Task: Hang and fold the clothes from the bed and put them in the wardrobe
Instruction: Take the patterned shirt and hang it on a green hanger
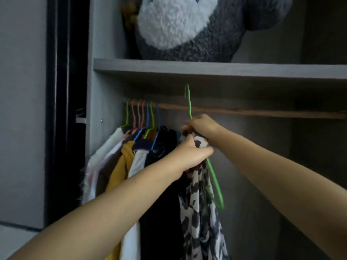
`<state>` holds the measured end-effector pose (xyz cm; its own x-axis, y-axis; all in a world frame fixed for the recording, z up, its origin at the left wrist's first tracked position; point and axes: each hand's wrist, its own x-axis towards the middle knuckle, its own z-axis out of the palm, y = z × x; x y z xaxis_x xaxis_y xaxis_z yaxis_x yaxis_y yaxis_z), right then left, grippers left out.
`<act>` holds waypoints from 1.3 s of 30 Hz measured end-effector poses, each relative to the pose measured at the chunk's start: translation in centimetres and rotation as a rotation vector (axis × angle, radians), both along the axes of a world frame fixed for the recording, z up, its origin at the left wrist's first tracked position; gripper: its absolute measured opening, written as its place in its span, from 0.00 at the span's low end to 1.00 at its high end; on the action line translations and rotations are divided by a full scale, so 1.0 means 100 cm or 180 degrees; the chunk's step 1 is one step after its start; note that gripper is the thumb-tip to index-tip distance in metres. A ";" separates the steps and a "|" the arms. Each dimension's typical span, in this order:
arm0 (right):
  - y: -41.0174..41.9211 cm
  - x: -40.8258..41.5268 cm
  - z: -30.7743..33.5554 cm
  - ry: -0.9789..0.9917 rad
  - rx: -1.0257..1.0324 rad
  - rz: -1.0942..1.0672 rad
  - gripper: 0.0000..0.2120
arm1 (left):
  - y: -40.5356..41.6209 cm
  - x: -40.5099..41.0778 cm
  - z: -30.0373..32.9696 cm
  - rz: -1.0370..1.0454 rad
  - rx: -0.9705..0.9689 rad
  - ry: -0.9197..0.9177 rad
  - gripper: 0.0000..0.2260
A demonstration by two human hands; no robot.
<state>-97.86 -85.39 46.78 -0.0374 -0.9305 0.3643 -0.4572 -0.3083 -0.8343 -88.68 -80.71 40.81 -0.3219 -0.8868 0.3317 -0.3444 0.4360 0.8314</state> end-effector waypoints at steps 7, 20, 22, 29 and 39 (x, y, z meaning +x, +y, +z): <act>-0.076 0.036 0.012 0.2196 -0.0113 -0.0113 0.19 | -0.068 0.063 0.017 0.1083 -0.0721 -0.1485 0.16; -0.141 0.051 -0.018 0.2861 -0.0175 0.0474 0.23 | -0.115 0.099 -0.035 0.1806 -0.1890 -0.3448 0.27; -0.137 0.031 -0.018 0.2488 -0.0116 0.0623 0.25 | -0.115 0.103 -0.038 0.1831 -0.2008 -0.3483 0.26; -0.113 -0.087 -0.032 0.1630 -0.0387 -0.0384 0.18 | -0.086 0.112 -0.040 0.1457 -0.2221 -0.2579 0.27; 0.023 -0.129 -0.174 0.2837 -0.0346 -0.1459 0.20 | -0.026 -0.012 -0.094 0.0793 -0.2420 -0.2377 0.21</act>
<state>-110.78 -83.11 29.41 -0.0558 -0.8547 0.5161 -0.9941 -0.0003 -0.1080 -89.93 -83.31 31.39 -0.5093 -0.6011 0.6159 -0.7996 0.5952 -0.0804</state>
